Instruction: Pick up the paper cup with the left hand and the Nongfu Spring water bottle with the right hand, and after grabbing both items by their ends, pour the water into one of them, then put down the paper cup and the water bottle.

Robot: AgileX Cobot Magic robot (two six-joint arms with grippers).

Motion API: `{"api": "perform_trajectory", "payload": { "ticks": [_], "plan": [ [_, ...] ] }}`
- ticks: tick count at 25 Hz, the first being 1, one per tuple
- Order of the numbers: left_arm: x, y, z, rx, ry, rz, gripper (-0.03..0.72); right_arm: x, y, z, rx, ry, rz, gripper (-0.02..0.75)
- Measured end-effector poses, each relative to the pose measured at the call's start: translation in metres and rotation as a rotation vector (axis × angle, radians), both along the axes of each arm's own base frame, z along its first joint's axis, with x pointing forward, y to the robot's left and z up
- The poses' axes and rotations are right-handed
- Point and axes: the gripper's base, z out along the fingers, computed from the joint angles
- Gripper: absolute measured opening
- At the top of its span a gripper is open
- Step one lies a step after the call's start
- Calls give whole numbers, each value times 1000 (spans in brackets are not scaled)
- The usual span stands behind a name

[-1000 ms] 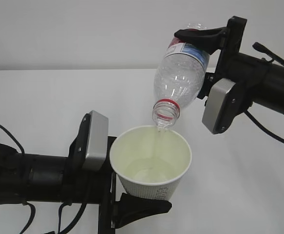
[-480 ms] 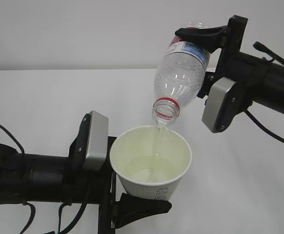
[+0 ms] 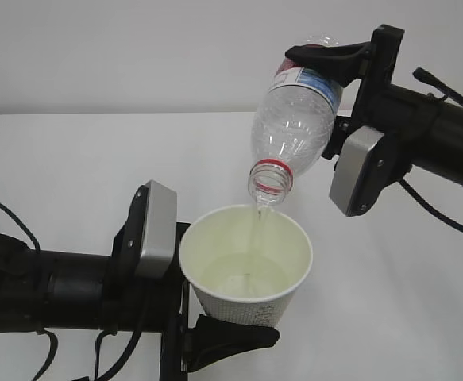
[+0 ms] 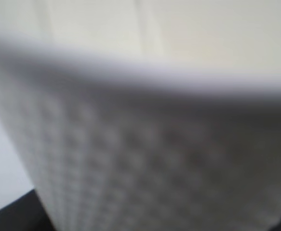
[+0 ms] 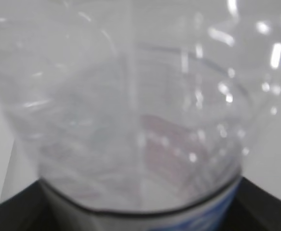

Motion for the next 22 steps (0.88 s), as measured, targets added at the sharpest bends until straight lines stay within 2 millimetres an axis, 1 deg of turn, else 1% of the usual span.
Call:
{"api": "perform_trajectory", "payload": {
  "ticks": [22],
  "plan": [
    [0,0,0,3,0,1,498,0,0,0,-10,-15,-4,521]
  ]
}}
